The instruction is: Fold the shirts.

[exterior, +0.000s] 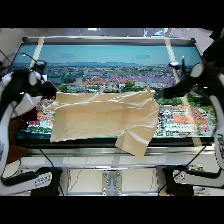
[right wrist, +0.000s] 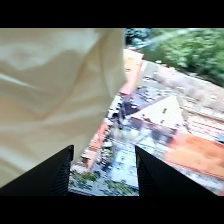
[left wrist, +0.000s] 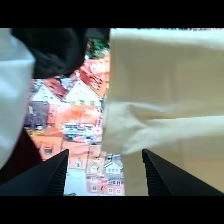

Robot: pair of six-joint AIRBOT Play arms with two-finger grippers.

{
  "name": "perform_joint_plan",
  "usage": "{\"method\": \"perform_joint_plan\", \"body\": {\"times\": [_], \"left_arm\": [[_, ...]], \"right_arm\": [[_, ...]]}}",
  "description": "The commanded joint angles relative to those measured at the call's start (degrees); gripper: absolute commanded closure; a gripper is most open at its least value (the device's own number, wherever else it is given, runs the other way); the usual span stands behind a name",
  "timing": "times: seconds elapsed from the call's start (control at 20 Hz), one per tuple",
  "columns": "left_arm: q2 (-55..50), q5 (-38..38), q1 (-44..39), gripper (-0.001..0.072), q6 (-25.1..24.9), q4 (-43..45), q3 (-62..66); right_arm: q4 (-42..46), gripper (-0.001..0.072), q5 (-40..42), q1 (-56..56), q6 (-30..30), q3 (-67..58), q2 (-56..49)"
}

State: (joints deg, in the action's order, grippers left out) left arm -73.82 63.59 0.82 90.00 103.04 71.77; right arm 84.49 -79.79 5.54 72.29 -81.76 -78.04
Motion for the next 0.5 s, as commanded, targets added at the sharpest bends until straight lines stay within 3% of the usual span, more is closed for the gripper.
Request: {"method": "perform_joint_plan", "body": {"times": [0.0,0.15,0.3,0.45], "left_arm": [[20.8,0.5,6.2,0.0172,3.5,1.9,-8.0],[36.8,-1.6,18.9,0.0174,16.0,-0.3,-31.1],[41.2,1.7,29.5,0.0213,10.3,-16.4,-45.5],[36.5,3.3,35.0,0.0213,8.4,-29.9,-50.6]], "right_arm": [[2.8,0.0288,-5.6,8.5,1.2,-1.6,13.6],[-13.1,0.0265,-2.1,21.3,3.1,19.5,25.4],[-26.0,0.0265,-1.7,25.7,3.7,38.0,25.2],[-28.5,0.0265,-2.4,19.7,3.5,48.4,19.8]]}}
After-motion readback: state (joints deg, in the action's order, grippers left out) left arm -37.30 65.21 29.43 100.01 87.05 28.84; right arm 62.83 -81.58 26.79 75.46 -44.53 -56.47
